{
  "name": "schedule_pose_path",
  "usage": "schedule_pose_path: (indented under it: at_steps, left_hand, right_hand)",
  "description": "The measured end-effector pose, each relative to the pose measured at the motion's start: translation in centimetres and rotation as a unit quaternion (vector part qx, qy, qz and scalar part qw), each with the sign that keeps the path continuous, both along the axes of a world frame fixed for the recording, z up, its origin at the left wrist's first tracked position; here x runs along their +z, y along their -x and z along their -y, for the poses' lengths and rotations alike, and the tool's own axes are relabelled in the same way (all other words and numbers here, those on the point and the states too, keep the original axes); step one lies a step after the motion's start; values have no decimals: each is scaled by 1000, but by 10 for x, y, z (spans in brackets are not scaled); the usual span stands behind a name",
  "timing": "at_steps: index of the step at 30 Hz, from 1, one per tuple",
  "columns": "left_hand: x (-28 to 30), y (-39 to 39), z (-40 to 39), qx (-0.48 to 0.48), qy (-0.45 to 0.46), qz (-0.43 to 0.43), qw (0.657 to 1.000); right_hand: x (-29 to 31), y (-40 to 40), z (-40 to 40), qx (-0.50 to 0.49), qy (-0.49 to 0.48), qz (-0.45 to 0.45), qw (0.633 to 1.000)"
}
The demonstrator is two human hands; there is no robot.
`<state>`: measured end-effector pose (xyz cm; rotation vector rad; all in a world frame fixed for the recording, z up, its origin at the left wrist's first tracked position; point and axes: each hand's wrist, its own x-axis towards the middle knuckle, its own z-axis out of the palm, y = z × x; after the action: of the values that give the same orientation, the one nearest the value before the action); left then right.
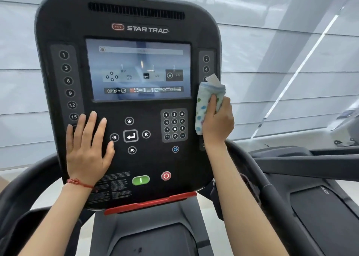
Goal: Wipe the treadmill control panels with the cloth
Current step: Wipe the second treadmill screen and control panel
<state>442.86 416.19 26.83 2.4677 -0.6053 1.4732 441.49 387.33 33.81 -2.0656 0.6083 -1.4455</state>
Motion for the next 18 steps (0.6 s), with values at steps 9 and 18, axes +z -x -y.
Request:
schedule_pose_path:
  at_steps: [9,18]
  left_hand:
    - [3,6,-10,-30,6,-32,999]
    - [-14,7,-39,-23,8,-52,998]
  right_hand:
    - [-22,21,-43,-18,-63,-6,998]
    - [-31,9,-173,27,39,-29,998]
